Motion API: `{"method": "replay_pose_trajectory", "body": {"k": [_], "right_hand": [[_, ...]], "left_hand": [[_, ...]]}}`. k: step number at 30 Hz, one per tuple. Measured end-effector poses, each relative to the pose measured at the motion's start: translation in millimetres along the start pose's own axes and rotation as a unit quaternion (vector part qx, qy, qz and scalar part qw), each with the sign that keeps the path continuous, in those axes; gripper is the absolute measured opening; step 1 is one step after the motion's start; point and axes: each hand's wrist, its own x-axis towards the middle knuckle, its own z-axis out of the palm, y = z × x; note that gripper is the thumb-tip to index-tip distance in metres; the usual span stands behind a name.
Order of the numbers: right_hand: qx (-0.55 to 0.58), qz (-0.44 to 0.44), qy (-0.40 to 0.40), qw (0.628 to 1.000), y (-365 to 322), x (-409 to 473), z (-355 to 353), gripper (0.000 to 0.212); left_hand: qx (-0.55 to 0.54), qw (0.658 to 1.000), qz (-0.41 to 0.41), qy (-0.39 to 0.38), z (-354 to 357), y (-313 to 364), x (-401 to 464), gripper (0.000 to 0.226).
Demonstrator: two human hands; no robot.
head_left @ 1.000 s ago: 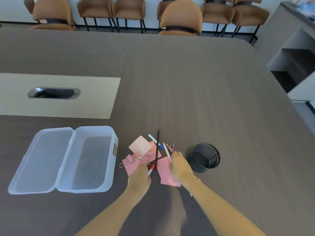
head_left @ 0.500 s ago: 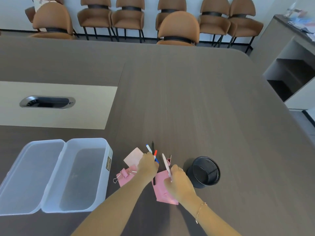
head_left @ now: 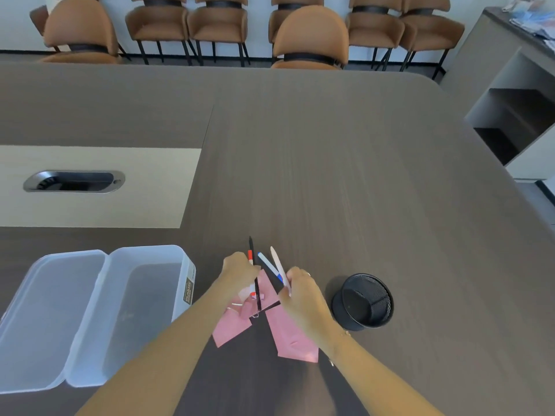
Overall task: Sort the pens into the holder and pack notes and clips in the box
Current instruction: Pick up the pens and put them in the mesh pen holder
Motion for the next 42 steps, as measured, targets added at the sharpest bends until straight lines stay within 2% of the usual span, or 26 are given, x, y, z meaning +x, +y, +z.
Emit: {"method": "replay_pose_trajectory", "body": {"k": [7,11,12,13,16,19,23,26,31,34,38,40,42], "right_hand": [[-0.178,-0.004,-0.048,0.983,-29,45,25,0.030],[-0.248,-0.030,0.038,0.967,-37,53,30,0.025],[-0.264,-0.029,0.022,0.964,-41,52,29,0.021],[-0.265,-0.036,0.005,0.964,-39,54,32,0.020],[-0.171,-0.022,-0.042,0.984,-41,52,24,0.022],[-0.039,-0.030,-0.011,0.999,-46,41,-5,0.003],[0.032,-0.057,0.031,0.997,-39,19,-81,0.030],[0.054,-0.022,0.027,0.998,-24,3,-144,0.018],[-0.008,0.034,-0.040,0.999,12,-30,-195,0.011],[-0.076,0.075,-0.080,0.991,37,-43,-183,0.010],[-0.133,0.094,-0.080,0.983,59,-47,-149,0.021],[-0.132,0.096,-0.073,0.984,64,-48,-138,0.017],[-0.126,0.100,-0.060,0.985,67,-48,-134,0.008]], "left_hand": [[0.045,0.998,-0.023,0.021,-41,-25,10,0.047],[0.049,0.997,-0.007,0.051,-57,-28,7,0.048],[0.040,0.997,0.001,0.062,-62,-27,5,0.049],[0.033,0.997,0.009,0.074,-66,-25,3,0.049],[0.026,0.995,0.028,0.096,-77,-20,-5,0.049],[-0.017,0.997,0.036,0.069,-81,-6,-19,0.049],[-0.082,0.990,0.111,0.024,-79,42,-48,0.037],[-0.123,0.976,0.179,-0.017,-69,90,-70,0.023],[-0.050,0.965,0.249,-0.061,-20,139,-98,0.022],[-0.013,0.965,0.254,-0.068,18,138,-101,0.032],[-0.007,0.968,0.235,-0.091,51,119,-99,0.045],[-0.021,0.973,0.207,-0.096,59,111,-98,0.041],[-0.047,0.974,0.194,-0.106,59,108,-98,0.026]]}}
